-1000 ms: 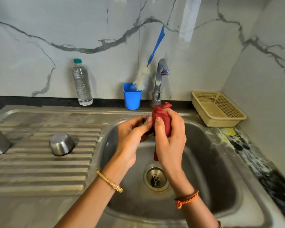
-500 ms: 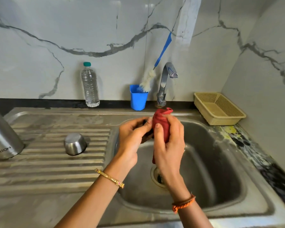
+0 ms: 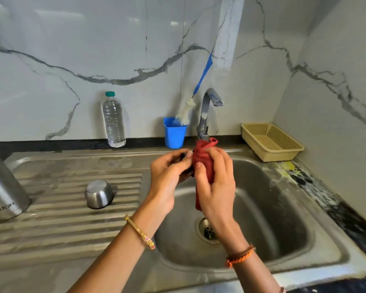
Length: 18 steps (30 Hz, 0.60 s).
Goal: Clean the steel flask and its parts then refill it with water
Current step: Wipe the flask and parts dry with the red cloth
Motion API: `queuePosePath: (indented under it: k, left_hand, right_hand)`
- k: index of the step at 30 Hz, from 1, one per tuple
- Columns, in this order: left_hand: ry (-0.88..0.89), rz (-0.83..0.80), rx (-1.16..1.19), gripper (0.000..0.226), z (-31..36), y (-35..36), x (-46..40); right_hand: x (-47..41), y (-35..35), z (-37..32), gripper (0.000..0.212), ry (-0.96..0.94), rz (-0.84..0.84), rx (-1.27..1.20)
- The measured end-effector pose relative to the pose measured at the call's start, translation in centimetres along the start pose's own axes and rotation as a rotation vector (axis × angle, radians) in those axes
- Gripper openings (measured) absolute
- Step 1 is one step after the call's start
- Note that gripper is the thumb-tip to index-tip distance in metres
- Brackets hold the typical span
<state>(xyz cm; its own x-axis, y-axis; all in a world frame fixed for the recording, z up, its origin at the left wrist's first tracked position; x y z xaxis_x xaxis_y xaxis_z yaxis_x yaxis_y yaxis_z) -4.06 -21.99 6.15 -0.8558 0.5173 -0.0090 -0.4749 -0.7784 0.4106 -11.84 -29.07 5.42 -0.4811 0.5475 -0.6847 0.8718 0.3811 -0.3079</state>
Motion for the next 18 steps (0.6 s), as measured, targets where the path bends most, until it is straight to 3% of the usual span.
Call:
queuePosePath:
  k: [2, 4, 7, 9, 12, 13, 14, 16, 18]
  left_hand:
    - [0.047, -0.052, -0.074, 0.014, 0.3, 0.0, 0.2]
    - [0.122, -0.084, -0.155, 0.02, 1.0, -0.2, 0.3]
    - [0.17, -0.138, -0.165, 0.022, 1.6, -0.3, 0.6]
    - [0.149, -0.094, -0.093, 0.019, 1.3, -0.4, 0.3]
    - [0.095, 0.047, -0.026, 0.016, 0.2, -0.7, -0.5]
    - [0.074, 0.053, -0.036, 0.016, -0.2, -0.9, -0.7]
    - [0.059, 0.036, -0.055, 0.016, -0.4, -1.0, -0.8]
    - [0.046, -0.035, -0.071, 0.016, -0.3, -1.2, -0.9]
    - [0.072, -0.133, -0.026, 0.017, 0.1, -1.1, -0.8]
  right_hand:
    - [-1.7, -0.6, 0.1, 0.029, 0.207, -0.032, -0.194]
    - [-3.7, -0.6, 0.3, 0.016, 0.542, -0.212, -0.467]
    - [-4.3, -0.5, 0.2, 0.026, 0.888, -0.472, -0.743]
    - [-3.4, -0.2, 0.0, 0.024, 0.791, -0.344, -0.706]
    - [-0.9, 0.2, -0.3, 0.041, 0.153, -0.094, -0.046]
    - [-0.3, 0.6, -0.3, 0.046, 0.064, -0.072, 0.056]
    - [-0.3, 0.9, 0.1, 0.045, 0.084, -0.062, 0.033]
    - [-1.7, 0.5, 0.5, 0.027, 0.367, -0.075, -0.302]
    - [-3.1, 0.9, 0.8, 0.022, 0.738, -0.293, -0.743]
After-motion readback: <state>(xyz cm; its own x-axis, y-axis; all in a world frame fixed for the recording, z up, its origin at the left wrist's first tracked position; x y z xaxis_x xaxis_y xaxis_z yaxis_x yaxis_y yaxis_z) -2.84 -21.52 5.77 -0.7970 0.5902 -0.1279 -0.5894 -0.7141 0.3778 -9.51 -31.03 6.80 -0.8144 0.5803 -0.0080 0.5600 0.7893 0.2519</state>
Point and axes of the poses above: each hand's wrist, its own x-axis away from the middle knuckle, its own y-axis out of the palm, z = x × y, the point moved 4 cm from there along -x, towards the middle knuckle, and after that the axes turned 2 degrees about -y, right-handed, at the moved point
